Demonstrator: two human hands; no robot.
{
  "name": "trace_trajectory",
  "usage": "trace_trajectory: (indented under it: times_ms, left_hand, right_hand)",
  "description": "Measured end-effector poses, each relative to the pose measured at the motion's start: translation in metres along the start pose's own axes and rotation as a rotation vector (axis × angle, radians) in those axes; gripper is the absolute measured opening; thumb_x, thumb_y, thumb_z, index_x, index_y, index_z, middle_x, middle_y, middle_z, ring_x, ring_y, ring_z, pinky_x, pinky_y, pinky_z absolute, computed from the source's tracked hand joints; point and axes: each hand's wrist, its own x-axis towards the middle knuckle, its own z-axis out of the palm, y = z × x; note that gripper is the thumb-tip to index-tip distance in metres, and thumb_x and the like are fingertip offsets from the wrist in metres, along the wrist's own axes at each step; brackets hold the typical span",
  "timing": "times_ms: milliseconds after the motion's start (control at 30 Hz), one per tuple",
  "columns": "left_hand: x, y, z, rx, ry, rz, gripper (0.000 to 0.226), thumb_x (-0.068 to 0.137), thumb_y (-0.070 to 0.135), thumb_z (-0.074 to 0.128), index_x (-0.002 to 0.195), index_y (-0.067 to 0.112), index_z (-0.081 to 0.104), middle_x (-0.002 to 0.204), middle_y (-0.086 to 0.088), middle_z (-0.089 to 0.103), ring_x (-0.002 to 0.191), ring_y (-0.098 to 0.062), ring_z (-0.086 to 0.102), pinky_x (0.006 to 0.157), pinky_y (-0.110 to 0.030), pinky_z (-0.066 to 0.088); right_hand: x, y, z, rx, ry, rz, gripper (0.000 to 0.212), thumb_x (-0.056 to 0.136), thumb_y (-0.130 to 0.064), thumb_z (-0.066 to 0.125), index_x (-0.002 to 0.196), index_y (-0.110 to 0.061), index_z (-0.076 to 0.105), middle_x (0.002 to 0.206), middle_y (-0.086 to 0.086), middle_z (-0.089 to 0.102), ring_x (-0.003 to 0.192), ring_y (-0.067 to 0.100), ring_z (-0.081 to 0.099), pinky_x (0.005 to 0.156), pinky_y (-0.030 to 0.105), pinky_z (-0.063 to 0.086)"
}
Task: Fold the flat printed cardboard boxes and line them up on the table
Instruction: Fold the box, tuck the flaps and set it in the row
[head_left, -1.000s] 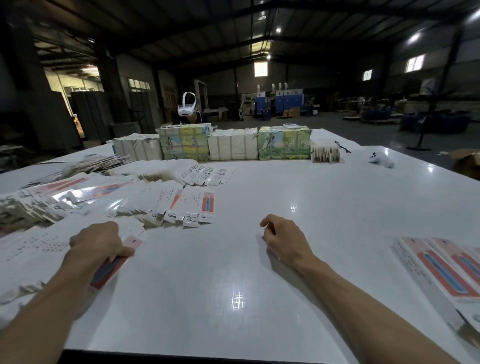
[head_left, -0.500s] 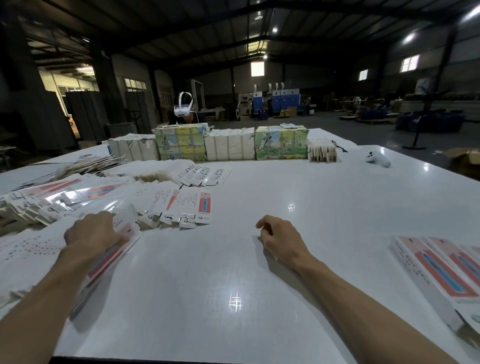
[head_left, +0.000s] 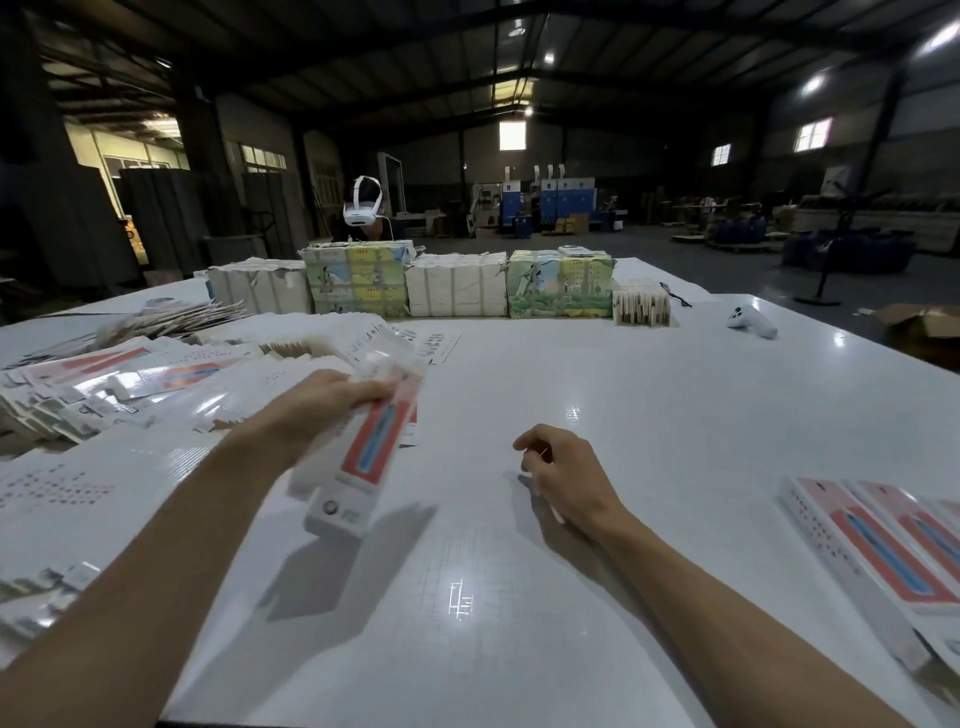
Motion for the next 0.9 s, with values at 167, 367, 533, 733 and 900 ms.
trace_trajectory:
  times_ms: [167,367,533,733,900]
  left_hand:
    - [0.006,0.009,0.082,-0.382,-0.329,-0.094,0.046,0.103,0.034,0.061,0.128,-0.004,0.068,0.076,-0.008,0.075,0.056,-0.017,0.070,0.052,-0.028,0.059]
    - [0.007,0.008,0.148,-0.592,-0.580,-0.162,0.032,0.102,0.041,0.062,0.109,0.011,0.069,0.090,-0.011,0.074,0.070,-0.023,0.075,0.059,-0.034,0.063]
    - [0.018,-0.009,0.180,-0.386,-0.312,0.104,0.038,0.104,0.051,0.055,0.111,0.015,0.064,0.087,-0.010,0.075,0.067,-0.020,0.074,0.062,-0.028,0.059]
    - [0.017,-0.009,0.172,-0.562,-0.288,0.069,0.063,0.108,0.060,0.033,0.080,0.023,0.076,0.069,-0.003,0.074,0.052,-0.015,0.070,0.050,-0.022,0.055]
    - [0.018,-0.014,0.171,-0.555,-0.324,0.026,0.068,0.108,0.063,0.029,0.087,0.023,0.079,0.079,-0.008,0.076,0.062,-0.021,0.074,0.056,-0.027,0.059]
  right_hand:
    - [0.004,-0.002,-0.007,0.164,0.194,-0.047,0.023,0.103,-0.010,0.052,0.115,-0.017,0.071,0.089,0.000,0.072,0.083,0.014,0.067,0.076,0.024,0.056]
    - [0.013,0.001,-0.015,0.205,0.268,-0.137,0.027,0.108,-0.024,0.056,0.134,-0.022,0.061,0.123,0.002,0.055,0.109,0.015,0.064,0.082,0.026,0.062]
    - [0.017,0.012,-0.011,0.011,0.199,-0.111,0.032,0.109,-0.031,0.051,0.138,-0.024,0.063,0.131,-0.008,0.043,0.129,0.010,0.050,0.094,0.024,0.055]
    - [0.018,0.006,-0.009,0.024,0.124,-0.055,0.030,0.109,-0.034,0.051,0.136,-0.026,0.063,0.137,-0.004,0.046,0.118,0.014,0.064,0.089,0.034,0.063]
    - [0.019,-0.006,-0.023,0.239,0.003,0.040,0.017,0.107,-0.022,0.056,0.122,-0.019,0.066,0.126,0.007,0.057,0.097,0.018,0.073,0.063,0.022,0.059]
